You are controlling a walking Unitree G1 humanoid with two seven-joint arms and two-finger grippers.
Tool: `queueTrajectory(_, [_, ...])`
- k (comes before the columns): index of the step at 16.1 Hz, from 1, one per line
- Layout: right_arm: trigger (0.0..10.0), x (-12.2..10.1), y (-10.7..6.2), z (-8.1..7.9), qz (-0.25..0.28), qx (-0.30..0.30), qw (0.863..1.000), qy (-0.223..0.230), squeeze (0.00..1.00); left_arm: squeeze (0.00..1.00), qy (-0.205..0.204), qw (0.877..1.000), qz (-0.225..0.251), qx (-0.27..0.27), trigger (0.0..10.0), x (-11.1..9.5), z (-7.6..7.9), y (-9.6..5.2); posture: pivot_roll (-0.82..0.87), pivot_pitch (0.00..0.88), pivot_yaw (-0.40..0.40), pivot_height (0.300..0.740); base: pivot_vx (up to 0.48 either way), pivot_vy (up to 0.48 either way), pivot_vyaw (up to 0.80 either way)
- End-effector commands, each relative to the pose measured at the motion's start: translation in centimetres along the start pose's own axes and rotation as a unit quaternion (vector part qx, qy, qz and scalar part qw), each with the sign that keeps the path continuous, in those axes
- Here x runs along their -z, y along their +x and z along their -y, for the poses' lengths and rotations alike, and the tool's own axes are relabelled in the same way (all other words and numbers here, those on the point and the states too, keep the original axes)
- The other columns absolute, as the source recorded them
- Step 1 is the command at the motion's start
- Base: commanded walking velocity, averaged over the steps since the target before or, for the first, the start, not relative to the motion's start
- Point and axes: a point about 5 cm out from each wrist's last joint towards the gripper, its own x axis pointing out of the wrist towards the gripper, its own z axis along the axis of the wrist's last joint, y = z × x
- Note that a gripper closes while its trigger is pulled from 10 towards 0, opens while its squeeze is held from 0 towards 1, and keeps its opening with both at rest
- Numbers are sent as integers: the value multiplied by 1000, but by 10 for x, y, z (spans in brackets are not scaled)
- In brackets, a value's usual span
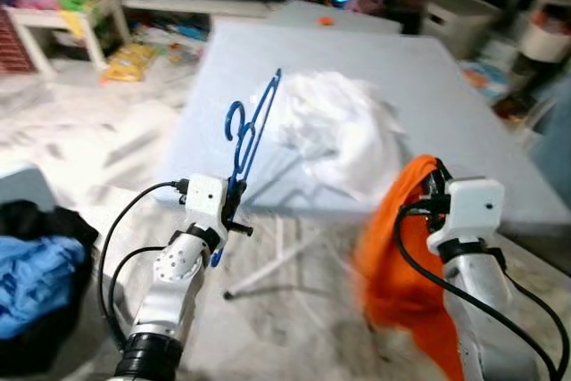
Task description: Hang hanger
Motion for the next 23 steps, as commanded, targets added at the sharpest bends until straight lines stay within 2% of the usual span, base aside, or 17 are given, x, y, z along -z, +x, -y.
queueTrajectory(1, [10000, 0, -2, 9, 0, 16, 1000, -7, 0, 0, 4, 1000, 9, 17, 10000, -5, 11, 4, 74, 0, -60, 740, 341, 337, 0])
queueTrajectory(4, [10000, 0, -2, 9, 1, 22, 1000, -1, 0, 0, 2, 1000, 8, 19, 10000, -4, 11, 5, 73, 0, -58, 740, 389, 194, 0])
queueTrajectory(10, [10000, 2, 1, 12, -4, 27, 1000, -4, 0, 0, 8, 1000, 8, 19, 10000, -4, 13, 6, 79, 0, -63, 740, 0, 0, 0])
queueTrajectory(15, [10000, 9, 9, 15, -41, 15, 999, 16, 0, 0, 13, 1000, 4, 13, 10000, -4, 14, 7, 80, 0, -64, 740, 0, 0, 0])
queueTrajectory(18, [10000, -2, 34, 22, -37, -9, 999, 12, 0, 0, 12, 1000, 3, 14, 10000, -3, 17, 8, 79, 0, -69, 740, 0, 0, 0])
queueTrajectory(19, [10000, -12, 60, 27, -35, -23, 999, 18, 0, 0, 11, 1000, 3, 13, 10000, -3, 19, 8, 85, 0, -75, 740, 0, 0, 0])
queueTrajectory(20, [10000, -21, 78, 31, -33, -22, 998, 39, 0, 0, 10, 1000, 2, 11, 10000, -3, 20, 8, 95, 0, -84, 740, 0, 0, 0])
queueTrajectory(21, [10000, -24, 85, 33, -32, -22, 998, 43, 0, 0, 9, 1000, 3, 10, 10000, -2, 20, 8, 101, 0, -89, 740, 0, 0, 0])
queueTrajectory(22, [10000, -34, 108, 34, -35, -31, 997, 60, 0, 0, 8, 1000, 2, 7, 10000, -2, 20, 6, 114, 0, -99, 740, 0, 0, 0])
queueTrajectory(23, [10000, -41, 120, 34, -34, -37, 997, 66, 0, 0, 6, 1000, 2, 5, 10000, -1, 19, 4, 123, 0, -107, 740, 0, 0, 0])
